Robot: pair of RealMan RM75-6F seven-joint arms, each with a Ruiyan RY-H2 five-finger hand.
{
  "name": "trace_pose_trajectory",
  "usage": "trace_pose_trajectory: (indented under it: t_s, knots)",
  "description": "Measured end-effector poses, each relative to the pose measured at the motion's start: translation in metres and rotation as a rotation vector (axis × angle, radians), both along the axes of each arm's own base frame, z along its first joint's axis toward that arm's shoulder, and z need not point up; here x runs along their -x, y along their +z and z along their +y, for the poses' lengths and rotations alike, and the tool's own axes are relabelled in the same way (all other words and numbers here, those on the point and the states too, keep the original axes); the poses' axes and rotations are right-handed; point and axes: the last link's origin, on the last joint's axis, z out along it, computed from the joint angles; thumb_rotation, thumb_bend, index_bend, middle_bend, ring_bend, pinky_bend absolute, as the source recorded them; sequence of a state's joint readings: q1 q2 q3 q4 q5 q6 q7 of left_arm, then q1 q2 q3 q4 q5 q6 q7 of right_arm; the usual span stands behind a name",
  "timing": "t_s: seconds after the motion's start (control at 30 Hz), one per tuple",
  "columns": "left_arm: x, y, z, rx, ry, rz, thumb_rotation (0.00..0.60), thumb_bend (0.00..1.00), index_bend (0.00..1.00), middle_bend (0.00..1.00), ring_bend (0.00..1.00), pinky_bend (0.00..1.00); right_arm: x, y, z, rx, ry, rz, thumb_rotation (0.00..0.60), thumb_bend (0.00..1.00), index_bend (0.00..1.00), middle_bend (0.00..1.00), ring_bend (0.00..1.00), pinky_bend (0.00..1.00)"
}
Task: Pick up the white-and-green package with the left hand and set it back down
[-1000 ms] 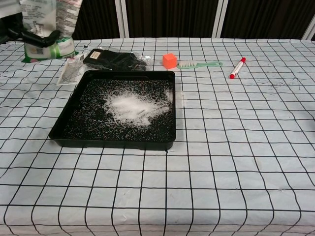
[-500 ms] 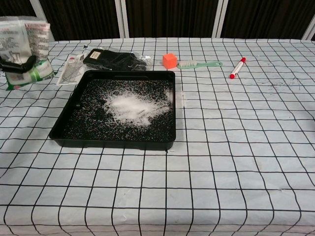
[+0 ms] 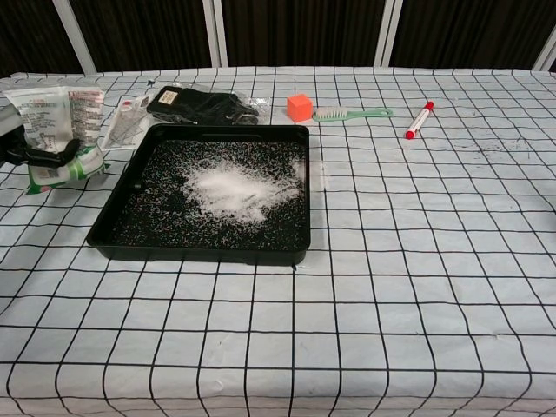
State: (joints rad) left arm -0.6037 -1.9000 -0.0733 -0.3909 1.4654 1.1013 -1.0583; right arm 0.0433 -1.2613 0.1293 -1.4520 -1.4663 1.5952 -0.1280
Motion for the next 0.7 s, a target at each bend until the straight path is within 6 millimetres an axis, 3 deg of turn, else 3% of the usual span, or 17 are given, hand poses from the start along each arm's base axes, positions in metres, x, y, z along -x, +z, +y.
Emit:
trace_pose_trajectory:
  t_s: [0.3, 0.37, 0.47, 0.63, 0.7]
  knots:
    - [-0.012, -0.016, 0.006, 0.026, -0.009, -0.019, 0.600, 0.69, 0.54, 0.55, 0.42, 0.54, 0.001, 0.001, 0.000, 0.001, -0.002, 0.000, 0.600, 0.14, 0.16, 0.10, 0.17, 0.32]
    - [-0.013, -0.017, 0.006, 0.028, -0.010, -0.017, 0.600, 0.64, 0.52, 0.53, 0.41, 0.53, 0.001, 0.000, 0.000, 0.000, -0.002, 0.000, 0.600, 0.14, 0.16, 0.10, 0.17, 0.32]
    - [-0.013, -0.019, 0.007, 0.041, -0.003, -0.007, 0.600, 0.49, 0.42, 0.47, 0.34, 0.49, 0.001, 0.001, 0.000, 0.000, -0.004, -0.003, 0.600, 0.14, 0.17, 0.10, 0.17, 0.32]
    - [-0.008, -0.019, 0.006, 0.063, -0.002, 0.021, 0.600, 0.27, 0.24, 0.23, 0.14, 0.30, 0.000, 0.002, 0.000, 0.007, 0.002, -0.004, 0.600, 0.14, 0.16, 0.10, 0.17, 0.32]
    - [-0.008, -0.018, 0.004, 0.064, -0.011, 0.025, 0.600, 0.22, 0.21, 0.19, 0.11, 0.27, 0.000, 0.001, 0.000, 0.004, 0.002, -0.005, 0.600, 0.14, 0.17, 0.10, 0.17, 0.32]
